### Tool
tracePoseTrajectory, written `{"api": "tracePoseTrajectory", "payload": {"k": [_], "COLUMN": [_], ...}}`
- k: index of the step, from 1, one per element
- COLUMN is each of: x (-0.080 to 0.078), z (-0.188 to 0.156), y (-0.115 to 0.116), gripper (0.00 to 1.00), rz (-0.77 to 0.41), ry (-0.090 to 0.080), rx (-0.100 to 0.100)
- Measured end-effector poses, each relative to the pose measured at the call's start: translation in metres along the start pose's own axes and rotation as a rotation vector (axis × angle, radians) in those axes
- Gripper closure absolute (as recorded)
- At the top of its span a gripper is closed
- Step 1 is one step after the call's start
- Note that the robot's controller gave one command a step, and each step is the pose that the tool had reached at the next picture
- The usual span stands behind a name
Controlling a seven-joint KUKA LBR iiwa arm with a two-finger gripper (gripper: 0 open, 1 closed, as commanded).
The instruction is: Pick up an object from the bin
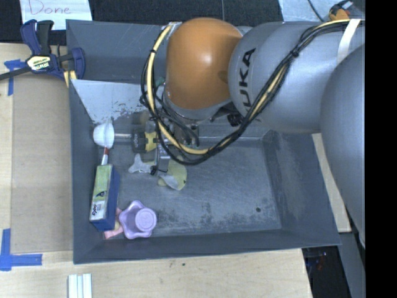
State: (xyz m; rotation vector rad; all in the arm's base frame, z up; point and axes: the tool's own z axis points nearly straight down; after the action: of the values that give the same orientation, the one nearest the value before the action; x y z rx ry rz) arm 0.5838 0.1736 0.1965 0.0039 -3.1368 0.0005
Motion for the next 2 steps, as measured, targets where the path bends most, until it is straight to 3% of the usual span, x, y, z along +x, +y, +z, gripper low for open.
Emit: {"api": "tracePoseTrajectory", "payload": {"k": [1, 2], "x": [-0.002, -0.02], "z": [-0.004, 0.109], "y": [-0.001, -0.04], "gripper": [0.0, 0.0], "rz": [0.003, 0.146], "ry": [-0.008, -0.015], "rx": [-0.001, -0.007]}}
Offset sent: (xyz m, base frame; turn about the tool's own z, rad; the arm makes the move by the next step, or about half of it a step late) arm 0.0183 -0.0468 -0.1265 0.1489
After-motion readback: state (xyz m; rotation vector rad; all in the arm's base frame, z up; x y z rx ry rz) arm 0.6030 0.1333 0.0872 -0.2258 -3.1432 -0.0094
